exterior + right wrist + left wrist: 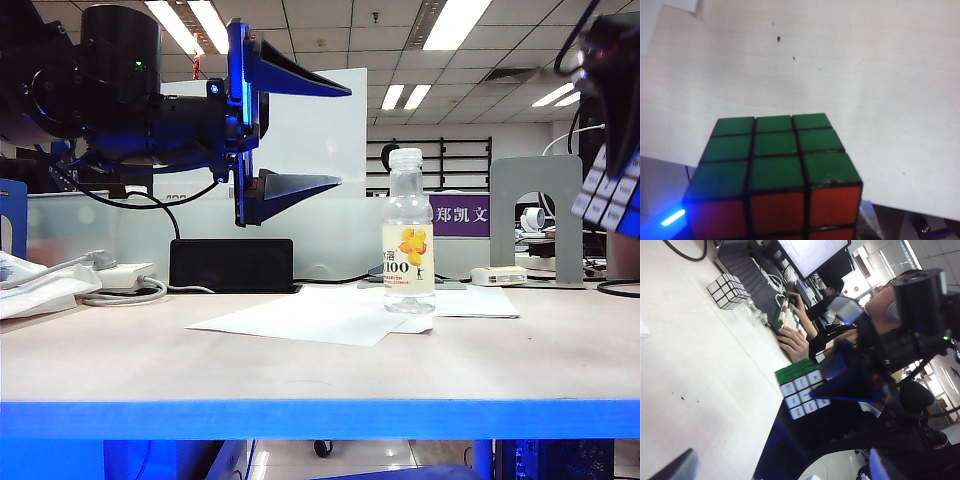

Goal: Rotate the Rubik's Cube so that the bottom side is facing up.

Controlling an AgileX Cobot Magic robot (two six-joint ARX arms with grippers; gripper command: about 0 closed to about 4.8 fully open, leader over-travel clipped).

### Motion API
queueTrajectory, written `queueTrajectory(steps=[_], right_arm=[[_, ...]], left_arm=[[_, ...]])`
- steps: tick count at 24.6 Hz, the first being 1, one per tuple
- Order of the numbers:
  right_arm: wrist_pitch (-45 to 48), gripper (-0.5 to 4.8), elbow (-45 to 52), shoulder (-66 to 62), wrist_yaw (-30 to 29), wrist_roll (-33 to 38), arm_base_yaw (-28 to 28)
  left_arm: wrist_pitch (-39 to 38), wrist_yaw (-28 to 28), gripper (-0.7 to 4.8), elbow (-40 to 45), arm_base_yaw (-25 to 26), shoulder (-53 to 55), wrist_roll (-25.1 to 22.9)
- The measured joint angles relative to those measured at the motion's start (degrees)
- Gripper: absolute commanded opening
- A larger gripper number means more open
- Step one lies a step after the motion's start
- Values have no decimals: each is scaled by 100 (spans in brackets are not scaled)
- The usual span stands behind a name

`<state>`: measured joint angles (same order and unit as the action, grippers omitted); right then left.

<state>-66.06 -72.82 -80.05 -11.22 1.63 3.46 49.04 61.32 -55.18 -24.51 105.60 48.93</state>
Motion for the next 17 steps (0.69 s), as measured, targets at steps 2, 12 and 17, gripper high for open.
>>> queueTrajectory(steps=[2, 12, 17], right_arm=[[61, 307, -2, -133, 70, -20, 0], [186, 307, -2, -697, 660, -136, 83], [494, 307, -2, -909, 658, -146, 339]], left_arm=[[0, 0, 479, 0, 0, 0, -2], [0, 0, 479, 0, 0, 0, -11], [0, 0, 479, 0, 0, 0, -35]])
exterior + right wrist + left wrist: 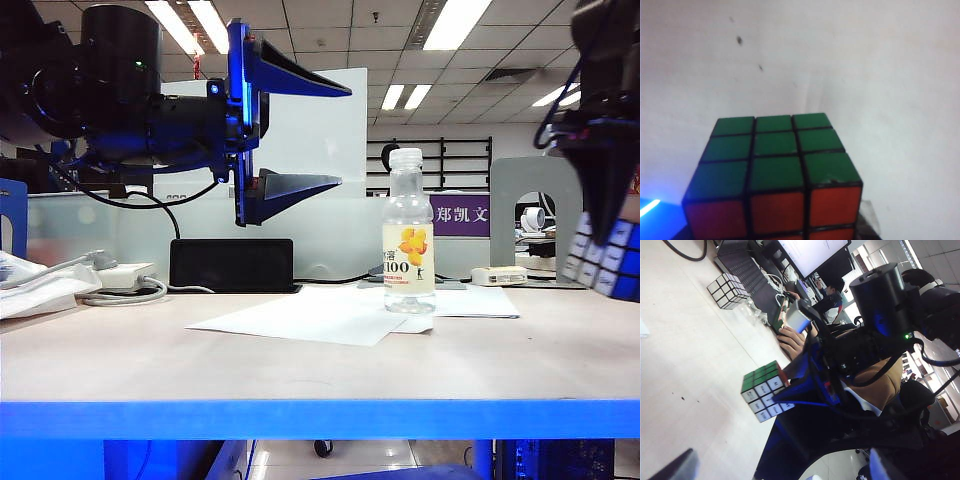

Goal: Rotate the Rubik's Cube so that the bottom side is facing up.

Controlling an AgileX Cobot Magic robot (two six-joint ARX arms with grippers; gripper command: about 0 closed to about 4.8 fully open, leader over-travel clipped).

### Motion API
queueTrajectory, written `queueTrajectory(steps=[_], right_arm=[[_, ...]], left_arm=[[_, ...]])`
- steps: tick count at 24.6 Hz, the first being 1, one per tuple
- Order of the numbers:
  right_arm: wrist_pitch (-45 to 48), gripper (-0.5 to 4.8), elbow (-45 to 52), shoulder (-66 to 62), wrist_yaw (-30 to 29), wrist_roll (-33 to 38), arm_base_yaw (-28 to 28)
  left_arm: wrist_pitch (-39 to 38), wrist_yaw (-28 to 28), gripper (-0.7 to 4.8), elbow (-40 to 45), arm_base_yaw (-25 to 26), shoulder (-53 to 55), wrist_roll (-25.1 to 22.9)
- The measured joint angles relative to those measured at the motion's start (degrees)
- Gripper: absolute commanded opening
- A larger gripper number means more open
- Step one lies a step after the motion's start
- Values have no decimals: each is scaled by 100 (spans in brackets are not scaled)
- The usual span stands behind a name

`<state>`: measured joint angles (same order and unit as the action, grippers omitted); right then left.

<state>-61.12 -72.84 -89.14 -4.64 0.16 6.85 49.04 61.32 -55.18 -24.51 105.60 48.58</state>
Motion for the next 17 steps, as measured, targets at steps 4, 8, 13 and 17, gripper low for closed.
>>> queueTrajectory(steps=[4, 8, 13, 17], right_arm=[[179, 317, -7, -173, -4, 59, 284], [326, 360, 0, -466, -2, 201, 538], [426, 360, -448, -603, -4, 352, 925], [426, 360, -1198, -885, -48, 426, 988]], left_arm=[[0, 0, 479, 0, 2, 0, -11], [0, 0, 479, 0, 2, 0, -11], [-2, 2, 479, 0, 2, 0, -11], [-2, 0, 479, 0, 4, 0, -7]])
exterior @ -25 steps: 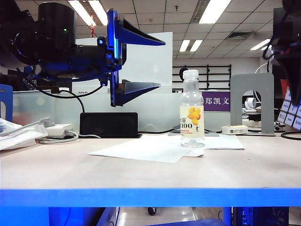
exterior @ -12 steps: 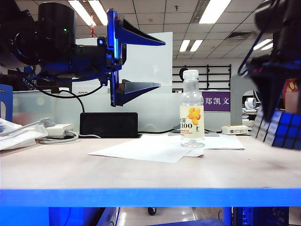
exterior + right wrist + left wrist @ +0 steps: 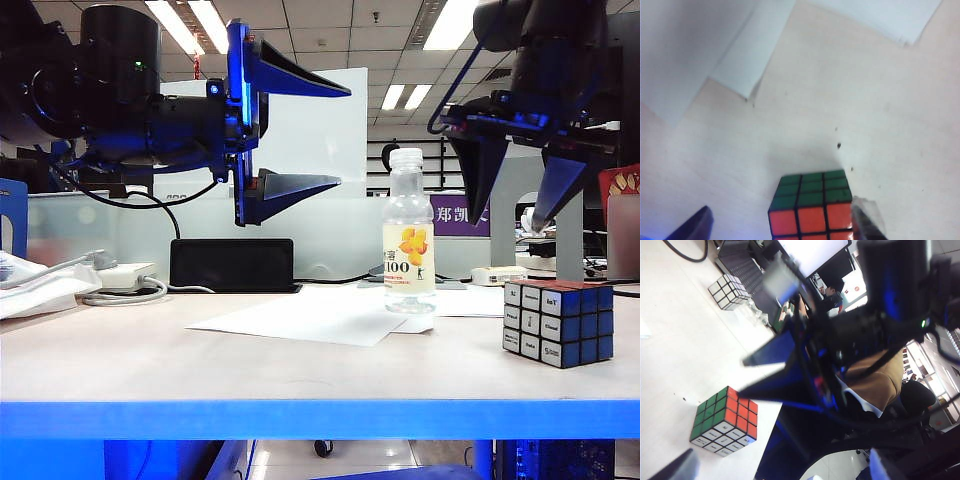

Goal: Rotate the Rubik's Cube so that the bottom side is facing up.

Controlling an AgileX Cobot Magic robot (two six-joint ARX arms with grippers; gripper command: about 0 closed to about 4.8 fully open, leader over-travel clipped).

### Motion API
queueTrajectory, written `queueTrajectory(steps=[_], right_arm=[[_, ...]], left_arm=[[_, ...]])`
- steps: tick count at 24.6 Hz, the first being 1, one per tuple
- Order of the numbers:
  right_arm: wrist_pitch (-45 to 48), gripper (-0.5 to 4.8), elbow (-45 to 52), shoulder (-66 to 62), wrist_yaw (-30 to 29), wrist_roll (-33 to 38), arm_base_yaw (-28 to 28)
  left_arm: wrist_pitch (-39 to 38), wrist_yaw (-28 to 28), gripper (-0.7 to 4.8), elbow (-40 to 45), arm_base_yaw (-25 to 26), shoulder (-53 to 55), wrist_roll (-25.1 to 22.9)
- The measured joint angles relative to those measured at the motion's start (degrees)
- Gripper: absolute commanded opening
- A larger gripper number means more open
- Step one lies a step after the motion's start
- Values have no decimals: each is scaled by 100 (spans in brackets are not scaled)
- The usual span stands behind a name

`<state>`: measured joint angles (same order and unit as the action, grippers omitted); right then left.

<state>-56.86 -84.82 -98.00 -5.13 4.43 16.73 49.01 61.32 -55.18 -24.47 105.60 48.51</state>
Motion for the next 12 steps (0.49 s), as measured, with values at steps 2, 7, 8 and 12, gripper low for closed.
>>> queueTrajectory(steps=[2, 7, 8, 12], right_arm=[[-245, 374, -31, -48, 63, -15, -4], [-476, 378, -24, -77, 90, -122, 7], [-522, 378, -24, -77, 90, -127, 28], [-605, 397, -22, -61, 103, -216, 39]], left_arm=[[0, 2, 479, 0, -2, 0, 0], [0, 2, 479, 0, -2, 0, 0], [0, 2, 479, 0, -2, 0, 0], [-87, 0, 479, 0, -2, 0, 0]])
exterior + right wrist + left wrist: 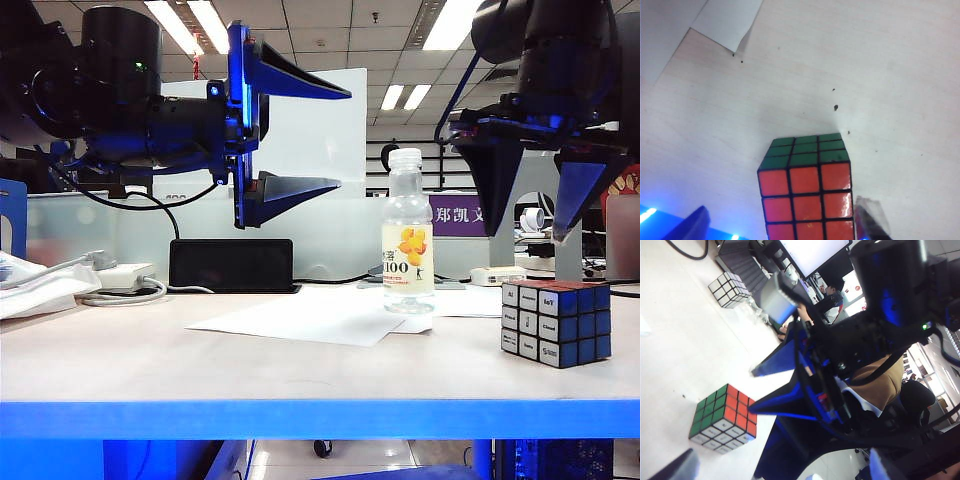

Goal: Rotate the Rubik's Cube so that the bottom side is facing up.

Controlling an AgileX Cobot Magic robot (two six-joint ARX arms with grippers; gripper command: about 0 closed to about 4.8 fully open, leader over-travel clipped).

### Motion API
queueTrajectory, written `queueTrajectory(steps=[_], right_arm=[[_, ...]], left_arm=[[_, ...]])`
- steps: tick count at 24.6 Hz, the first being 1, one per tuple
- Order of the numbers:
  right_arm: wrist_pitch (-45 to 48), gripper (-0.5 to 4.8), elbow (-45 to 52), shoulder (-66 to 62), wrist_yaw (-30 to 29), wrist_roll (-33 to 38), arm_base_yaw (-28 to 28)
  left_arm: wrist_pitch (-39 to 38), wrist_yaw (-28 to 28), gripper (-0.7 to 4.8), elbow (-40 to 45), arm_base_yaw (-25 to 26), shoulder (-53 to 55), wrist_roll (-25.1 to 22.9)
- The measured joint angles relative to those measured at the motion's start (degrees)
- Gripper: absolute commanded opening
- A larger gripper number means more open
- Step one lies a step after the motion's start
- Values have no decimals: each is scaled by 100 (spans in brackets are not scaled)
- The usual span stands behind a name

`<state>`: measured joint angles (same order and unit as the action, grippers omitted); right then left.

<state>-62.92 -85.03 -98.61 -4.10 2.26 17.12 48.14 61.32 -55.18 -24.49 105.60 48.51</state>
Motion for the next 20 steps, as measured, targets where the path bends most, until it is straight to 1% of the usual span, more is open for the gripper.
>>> queueTrajectory(steps=[2, 3, 4, 7, 10, 13, 15, 16, 17, 18, 20], right_arm=[[-2, 409, 0, 13, 7, -24, -2], [0, 429, 0, 17, 15, -35, -2], [22, 432, 0, 17, 35, -68, 0], [275, 431, 0, 17, 42, -83, -2], [551, 429, 0, 17, -199, -85, 0], [815, 373, 2, 44, -236, -87, 0], [1132, 363, 13, 177, -476, -105, -2], [1497, 363, 13, 350, -680, -111, 0], [1659, 354, 11, 428, -748, -116, 0], [1945, 354, 2, 586, -841, -129, 0], [2168, 317, 4, 822, -859, -201, 0]], left_arm=[[-7, 2, 479, 0, 0, 0, 0], [-7, 2, 479, 0, 0, 0, 0], [-20, 0, 479, 0, 0, 0, 0], [-26, 2, 479, 0, 0, 0, 0], [-37, 0, 479, 0, 0, 0, 0], [-42, -59, 479, 0, 2, 0, -61], [-42, -212, 479, 0, 35, 0, -227], [-42, -350, 479, 0, 81, 0, -378], [-42, -422, 479, 0, 105, 0, -435], [-35, -542, 479, 0, 179, 0, -605], [2, -599, 479, 0, 310, 0, -719]])
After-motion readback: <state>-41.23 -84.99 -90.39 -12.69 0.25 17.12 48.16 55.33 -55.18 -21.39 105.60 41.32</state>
